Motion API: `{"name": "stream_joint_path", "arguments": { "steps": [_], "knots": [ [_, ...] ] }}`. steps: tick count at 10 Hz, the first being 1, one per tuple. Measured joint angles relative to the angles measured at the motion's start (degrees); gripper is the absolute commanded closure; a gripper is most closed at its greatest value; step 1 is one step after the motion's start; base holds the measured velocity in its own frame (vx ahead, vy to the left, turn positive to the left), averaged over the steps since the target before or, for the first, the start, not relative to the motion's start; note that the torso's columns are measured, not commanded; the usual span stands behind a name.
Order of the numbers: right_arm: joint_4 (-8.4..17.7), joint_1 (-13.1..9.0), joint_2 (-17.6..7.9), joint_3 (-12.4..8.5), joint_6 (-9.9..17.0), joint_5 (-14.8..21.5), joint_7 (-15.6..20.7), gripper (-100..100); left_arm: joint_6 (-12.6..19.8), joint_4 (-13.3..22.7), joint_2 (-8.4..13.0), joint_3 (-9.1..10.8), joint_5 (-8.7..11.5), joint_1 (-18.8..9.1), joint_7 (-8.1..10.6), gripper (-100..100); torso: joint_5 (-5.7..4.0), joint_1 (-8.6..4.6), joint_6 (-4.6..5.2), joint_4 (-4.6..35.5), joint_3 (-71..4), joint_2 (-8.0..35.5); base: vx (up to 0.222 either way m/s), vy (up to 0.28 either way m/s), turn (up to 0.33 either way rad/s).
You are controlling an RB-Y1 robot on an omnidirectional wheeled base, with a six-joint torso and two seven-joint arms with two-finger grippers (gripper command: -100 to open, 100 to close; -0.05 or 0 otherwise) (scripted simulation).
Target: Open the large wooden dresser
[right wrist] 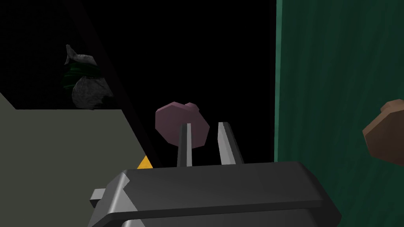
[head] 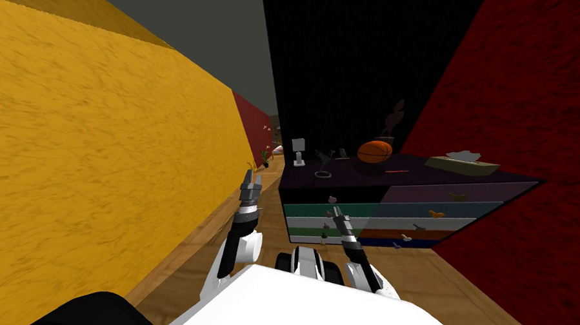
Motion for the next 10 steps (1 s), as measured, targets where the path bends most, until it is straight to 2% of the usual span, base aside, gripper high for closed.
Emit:
{"name": "stream_joint_path", "arguments": {
  "steps": [10],
  "knots": [
    [0.60, 0.08, -0.45, -0.67, 2.24, 0.33, -14.66, -100, 0.00, 0.00, 0.00, 0.00, 0.00, 0.00, 0.00, 0, 0.01, 0.04, 0.01, -0.04, -0.09, -0.14, -0.001, 0.013, -0.009]
  ]
}}
